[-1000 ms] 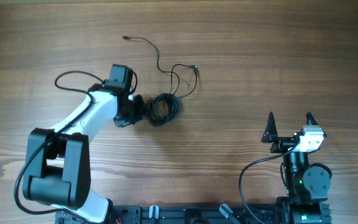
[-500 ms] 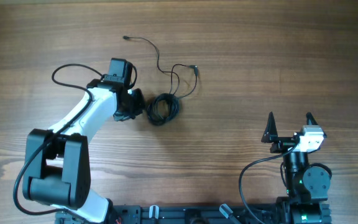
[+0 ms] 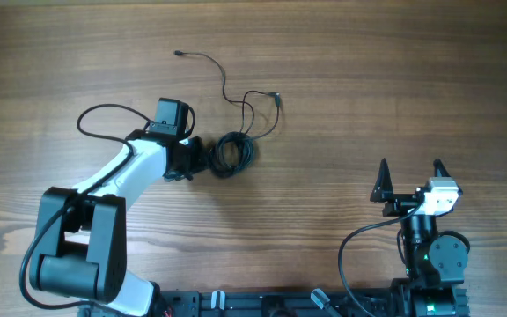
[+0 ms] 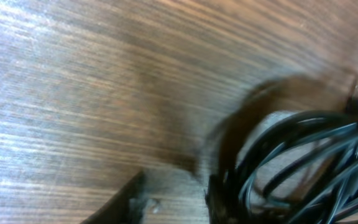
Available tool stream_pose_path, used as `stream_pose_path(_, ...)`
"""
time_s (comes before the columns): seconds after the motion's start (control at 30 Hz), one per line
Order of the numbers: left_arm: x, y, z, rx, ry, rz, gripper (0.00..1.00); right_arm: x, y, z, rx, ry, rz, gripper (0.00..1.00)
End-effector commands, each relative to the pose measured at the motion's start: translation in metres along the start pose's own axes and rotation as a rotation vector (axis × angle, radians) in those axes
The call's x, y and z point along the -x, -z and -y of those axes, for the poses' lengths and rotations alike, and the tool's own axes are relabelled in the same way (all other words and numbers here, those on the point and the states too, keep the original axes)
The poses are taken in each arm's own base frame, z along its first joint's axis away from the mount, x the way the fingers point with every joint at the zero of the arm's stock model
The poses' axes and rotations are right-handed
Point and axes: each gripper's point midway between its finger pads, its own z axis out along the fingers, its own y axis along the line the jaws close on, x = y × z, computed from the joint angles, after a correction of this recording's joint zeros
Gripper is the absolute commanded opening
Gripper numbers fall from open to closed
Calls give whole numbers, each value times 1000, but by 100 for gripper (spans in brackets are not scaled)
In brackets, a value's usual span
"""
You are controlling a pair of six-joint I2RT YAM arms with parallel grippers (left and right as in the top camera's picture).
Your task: Untangle cables
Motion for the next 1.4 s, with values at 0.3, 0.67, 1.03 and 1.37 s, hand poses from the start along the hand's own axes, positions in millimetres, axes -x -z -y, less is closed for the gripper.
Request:
stream_pose_path(0.3,8,15,3,3,-5,31,4,2,0,4,-20,-12,10,100)
stream_pose_path(0.67,17,18,7,-12,-1,58,22,2,0,4,-20,-12,10,100)
stream_pose_path(1.03,26,22,13,-28,-6,85,49,2,0,4,-20,-12,11,100)
stream_pose_path(1.37,29,22,16,-39,-10,101,4,2,0,4,-20,-12,10,100)
